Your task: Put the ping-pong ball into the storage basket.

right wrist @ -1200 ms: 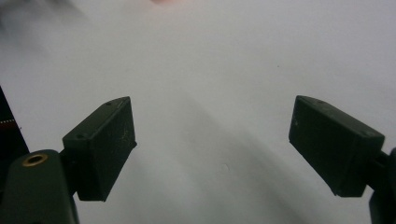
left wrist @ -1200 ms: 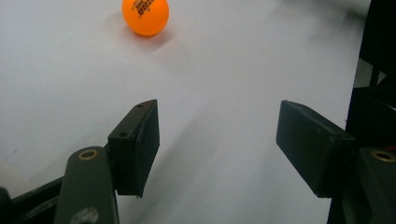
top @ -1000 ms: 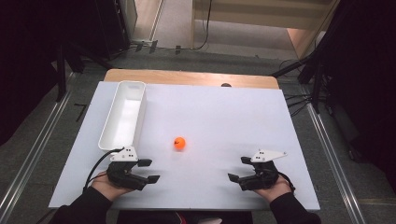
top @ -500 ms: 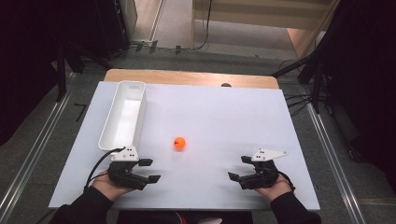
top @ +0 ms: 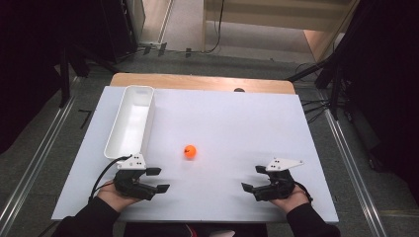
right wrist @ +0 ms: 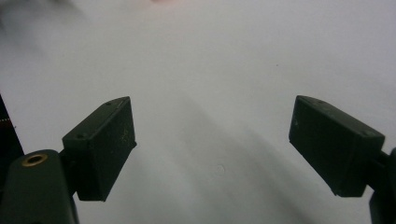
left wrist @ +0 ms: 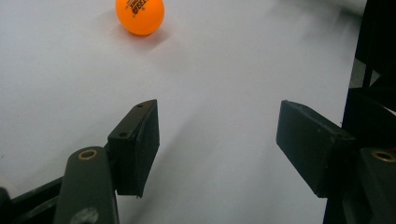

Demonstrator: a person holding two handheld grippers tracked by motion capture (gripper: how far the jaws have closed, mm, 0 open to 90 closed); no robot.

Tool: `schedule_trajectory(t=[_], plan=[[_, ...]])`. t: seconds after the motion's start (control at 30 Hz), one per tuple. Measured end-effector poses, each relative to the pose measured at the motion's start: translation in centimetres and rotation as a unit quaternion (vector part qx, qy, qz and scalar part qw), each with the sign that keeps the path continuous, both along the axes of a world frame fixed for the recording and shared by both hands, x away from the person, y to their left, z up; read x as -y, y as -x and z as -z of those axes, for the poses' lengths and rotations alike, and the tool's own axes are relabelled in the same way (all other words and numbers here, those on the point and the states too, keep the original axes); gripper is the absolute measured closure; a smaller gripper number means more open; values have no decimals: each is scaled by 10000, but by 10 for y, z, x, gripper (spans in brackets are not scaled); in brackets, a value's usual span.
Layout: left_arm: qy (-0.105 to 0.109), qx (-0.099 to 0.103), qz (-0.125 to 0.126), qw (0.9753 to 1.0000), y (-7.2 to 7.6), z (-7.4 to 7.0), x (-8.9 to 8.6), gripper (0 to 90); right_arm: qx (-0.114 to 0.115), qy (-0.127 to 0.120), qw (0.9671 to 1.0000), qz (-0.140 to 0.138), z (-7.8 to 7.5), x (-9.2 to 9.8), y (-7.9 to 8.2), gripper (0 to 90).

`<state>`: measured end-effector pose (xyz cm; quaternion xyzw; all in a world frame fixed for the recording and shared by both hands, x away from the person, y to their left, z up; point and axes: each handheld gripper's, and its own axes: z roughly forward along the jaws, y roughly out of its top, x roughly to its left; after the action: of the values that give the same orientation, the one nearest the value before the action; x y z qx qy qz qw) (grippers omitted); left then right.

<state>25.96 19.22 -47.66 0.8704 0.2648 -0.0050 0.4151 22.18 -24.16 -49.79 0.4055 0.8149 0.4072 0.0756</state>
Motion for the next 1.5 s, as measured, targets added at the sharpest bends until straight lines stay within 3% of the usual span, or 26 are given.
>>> schedule_trajectory(t=[0.43, 0.6, 0.8, 0.97, 1.17, 1.5], plan=[[-13, 6, 11, 10000, 0, 0, 0, 309, -19, 19, 10000, -71, 1, 0, 0, 133], [-34, -175, -96, 9998, -1, -1, 3, 310, -5, 56, 9999, -96, 1, 0, 0, 133], [-55, 0, -40, 10000, 0, -2, 7, 309, -21, 68, 10000, -59, 1, 1, -1, 133], [-69, 32, -21, 10000, -3, -3, 7, 309, -60, 20, 10000, -19, 2, 1, -2, 133], [67, 58, -62, 9999, -4, -4, 9, 285, -35, 34, 10000, -5, 2, 2, -2, 133], [-2, 111, -89, 9999, -5, -4, 17, 235, -54, 45, 10000, 11, 3, 2, -3, 133]])
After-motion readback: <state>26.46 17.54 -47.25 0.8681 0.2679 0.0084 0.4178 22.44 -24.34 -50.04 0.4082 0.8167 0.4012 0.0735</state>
